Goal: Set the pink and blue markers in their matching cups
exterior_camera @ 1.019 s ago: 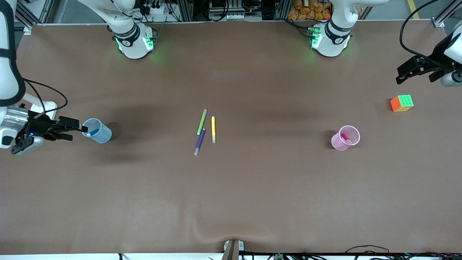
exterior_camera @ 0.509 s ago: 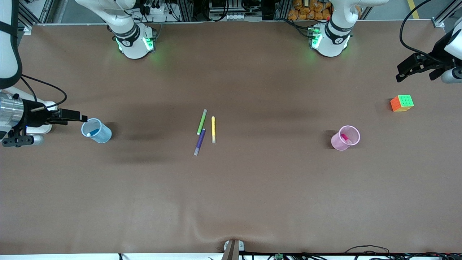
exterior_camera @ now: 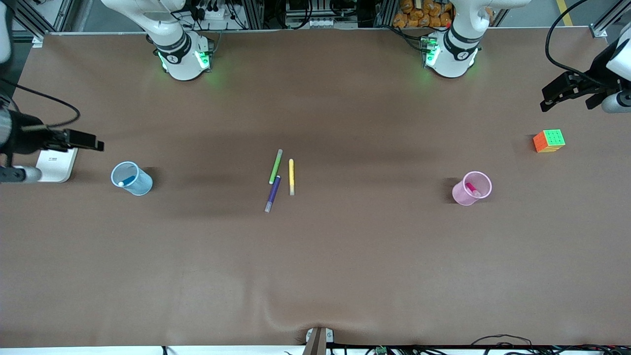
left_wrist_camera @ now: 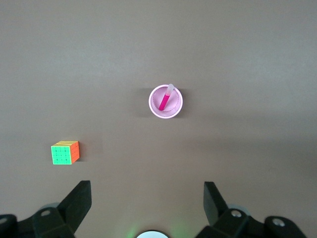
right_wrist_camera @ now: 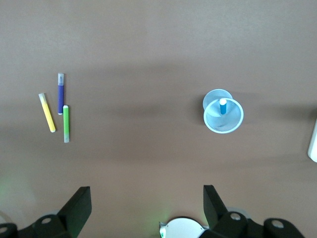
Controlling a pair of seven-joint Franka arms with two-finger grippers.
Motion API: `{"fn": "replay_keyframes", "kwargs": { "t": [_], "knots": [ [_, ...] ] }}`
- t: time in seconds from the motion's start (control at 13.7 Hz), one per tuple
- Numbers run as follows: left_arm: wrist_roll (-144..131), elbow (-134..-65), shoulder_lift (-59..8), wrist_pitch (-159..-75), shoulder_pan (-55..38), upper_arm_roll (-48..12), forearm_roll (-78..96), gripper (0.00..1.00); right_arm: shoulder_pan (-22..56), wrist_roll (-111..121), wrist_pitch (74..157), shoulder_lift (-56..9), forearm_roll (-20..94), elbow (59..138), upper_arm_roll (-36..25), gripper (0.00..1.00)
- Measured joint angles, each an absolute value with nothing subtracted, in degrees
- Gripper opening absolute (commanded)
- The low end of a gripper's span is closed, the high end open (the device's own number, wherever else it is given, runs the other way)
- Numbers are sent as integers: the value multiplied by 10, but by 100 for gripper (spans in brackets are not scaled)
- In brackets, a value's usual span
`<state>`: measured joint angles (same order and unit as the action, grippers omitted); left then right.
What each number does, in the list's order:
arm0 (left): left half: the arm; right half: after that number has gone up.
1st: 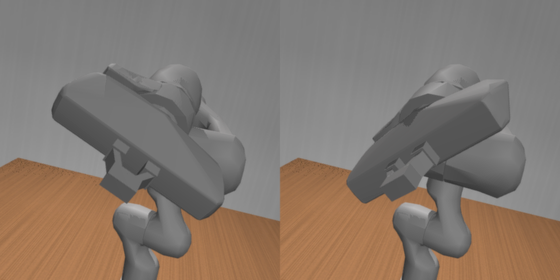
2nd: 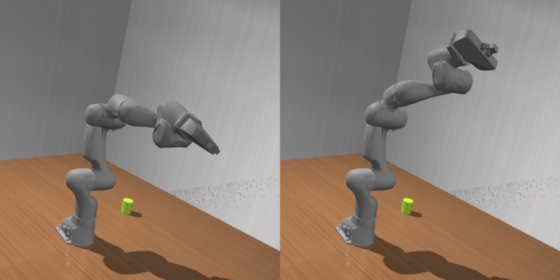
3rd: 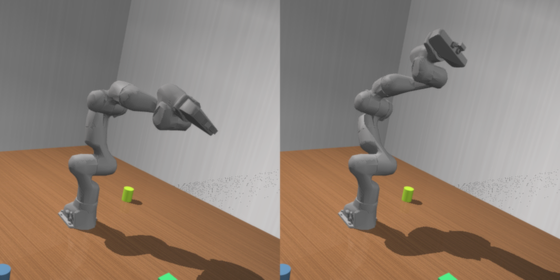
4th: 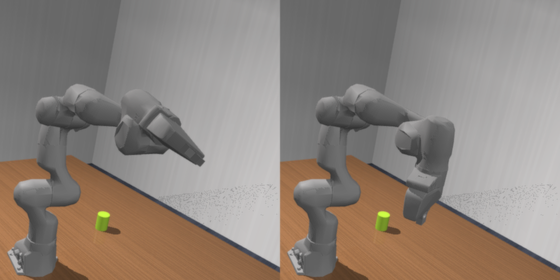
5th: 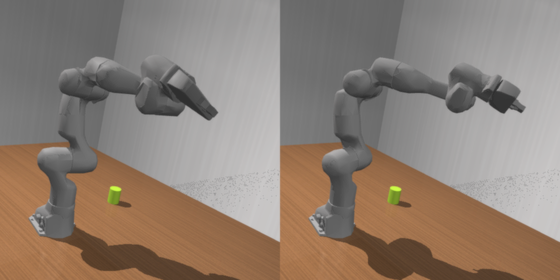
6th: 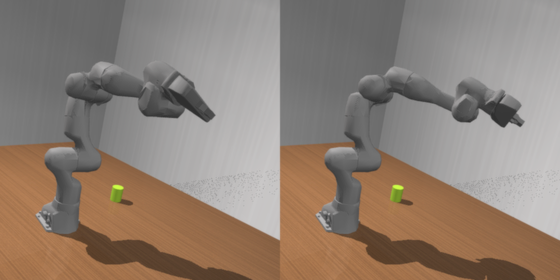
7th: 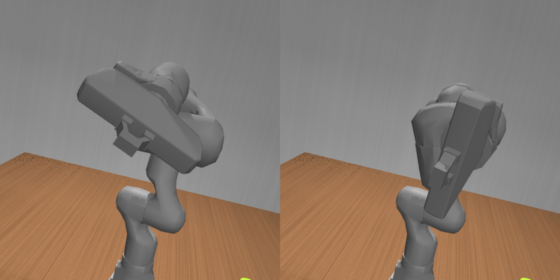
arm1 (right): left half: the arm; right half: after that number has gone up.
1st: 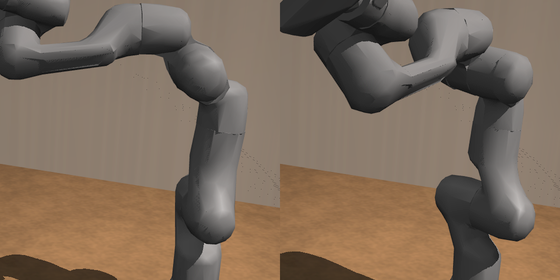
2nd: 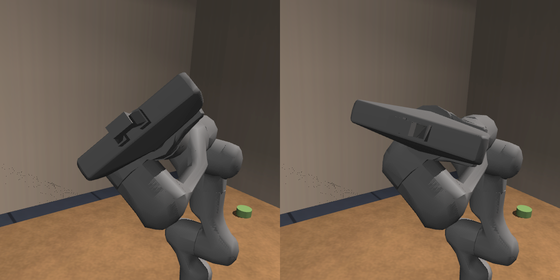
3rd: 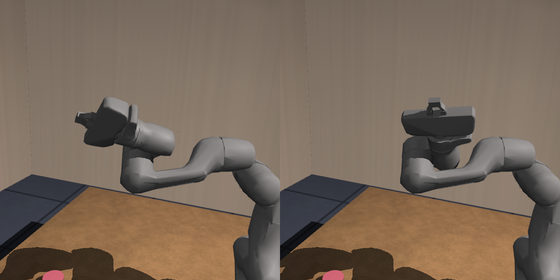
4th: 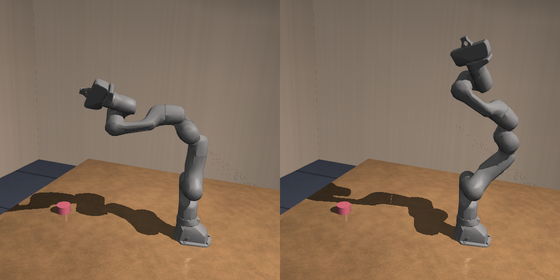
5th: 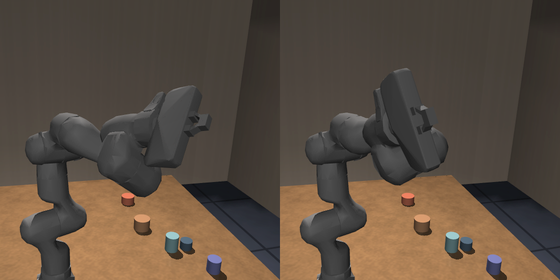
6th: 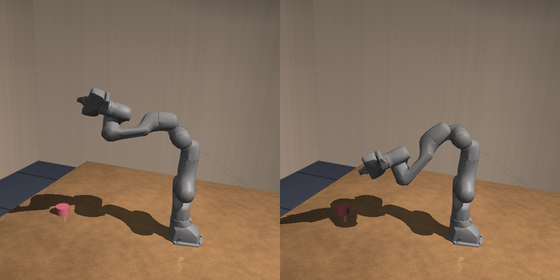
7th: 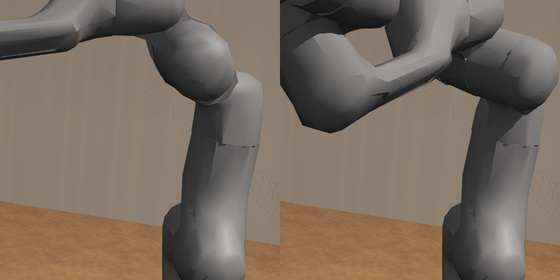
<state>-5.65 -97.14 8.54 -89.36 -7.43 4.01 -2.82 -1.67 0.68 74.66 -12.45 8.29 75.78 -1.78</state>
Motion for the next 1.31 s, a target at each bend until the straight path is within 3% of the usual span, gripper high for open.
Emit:
{"fn": "replay_keyframes", "kwargs": {
  "t": [0.66, 1.09, 1.31],
  "knots": [
    [-57, -962, 86, -894, -75, 31, -28, 100, -1, 7, 682, -119, 24, 640, -13, 100],
    [-57, -961, 86, -894, -74, 33, -28, 100, 26, 4, 667, -101, -15, 646, -11, 100],
    [-57, -961, 86, -894, -74, 33, -28, 100, 25, 3, 699, -56, -15, 709, -14, 100]
  ]
}}
